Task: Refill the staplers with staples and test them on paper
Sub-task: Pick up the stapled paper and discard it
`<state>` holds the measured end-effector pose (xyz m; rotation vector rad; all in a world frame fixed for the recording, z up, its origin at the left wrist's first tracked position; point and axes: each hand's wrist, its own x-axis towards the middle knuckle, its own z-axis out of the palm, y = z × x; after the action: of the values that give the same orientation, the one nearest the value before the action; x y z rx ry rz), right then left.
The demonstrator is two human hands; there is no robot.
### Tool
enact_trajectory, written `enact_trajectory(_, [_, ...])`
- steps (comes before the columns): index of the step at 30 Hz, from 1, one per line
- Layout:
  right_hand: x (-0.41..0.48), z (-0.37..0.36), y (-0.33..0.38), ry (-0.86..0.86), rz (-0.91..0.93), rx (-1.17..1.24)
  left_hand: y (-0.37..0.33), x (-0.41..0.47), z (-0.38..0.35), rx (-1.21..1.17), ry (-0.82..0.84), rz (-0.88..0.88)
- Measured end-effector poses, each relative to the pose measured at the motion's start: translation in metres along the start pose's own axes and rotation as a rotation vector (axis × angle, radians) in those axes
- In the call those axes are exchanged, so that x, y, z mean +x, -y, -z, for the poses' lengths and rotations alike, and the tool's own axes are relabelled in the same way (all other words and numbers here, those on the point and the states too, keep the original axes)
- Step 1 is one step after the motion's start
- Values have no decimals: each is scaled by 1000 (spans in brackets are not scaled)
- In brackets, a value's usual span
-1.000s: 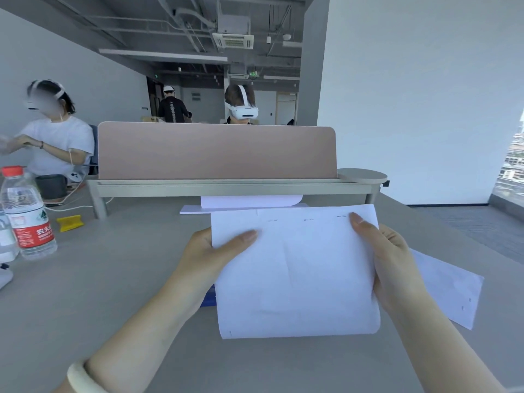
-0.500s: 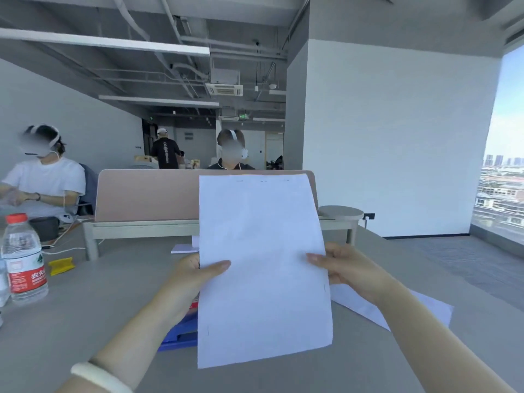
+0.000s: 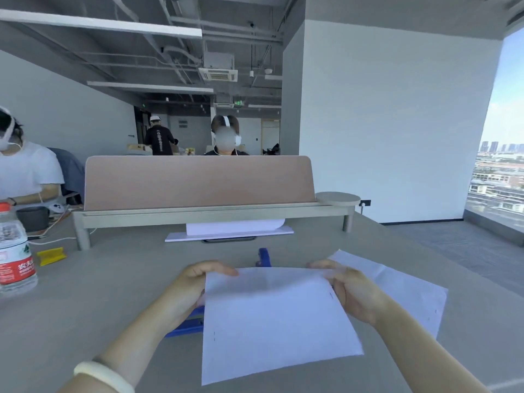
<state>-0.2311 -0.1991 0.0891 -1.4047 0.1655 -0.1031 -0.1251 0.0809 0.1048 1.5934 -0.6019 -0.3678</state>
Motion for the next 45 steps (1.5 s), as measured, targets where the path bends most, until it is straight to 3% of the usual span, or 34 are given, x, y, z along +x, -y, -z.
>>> enact_trajectory(5, [-3, 13, -1, 42, -201, 34, -3, 8, -16, 298, -11, -84])
enact_trajectory(8, [-8, 20, -9, 128, -151, -97, -5, 12, -30, 320, 20, -117])
enact_trajectory(12, [-16, 40, -16, 26, -43, -118, -4, 22, -49, 135, 56, -96])
enact_trajectory(15, [-34, 57, -13, -159, 26, -116, -5, 33, -65, -127, 154, 147])
enact_trajectory(17, [-46, 72, -12, -220, 49, -220, 0, 41, -78, 19, 277, 187])
enact_trajectory(20, [-69, 95, -5, -273, 44, -315, 7, 47, -110, 351, 382, 54])
enact_trajectory(22, [-94, 115, -2, -288, 51, -235, 10, 53, -138, 388, 367, 13])
enact_trajectory(27, [-174, 169, -20, -393, 158, 173, 16, 48, -230, 166, 299, 1])
enact_trajectory(29, [-205, 183, -40, -462, 151, 224, 22, 41, -277, 93, 298, 0])
enact_trajectory(32, [-243, 190, -64, -532, 116, 215, 31, 26, -344, 9, 319, 8])
enact_trajectory(37, [-298, 216, -107, -836, 35, 174, 59, -10, -443, 21, 507, 122])
enact_trajectory(41, [-344, 241, -162, -1009, -140, 238, 101, -41, -492, 210, 766, 241])
enact_trajectory(45, [-367, 250, -241, -1114, -424, 373, 167, -70, -515, 414, 900, 333])
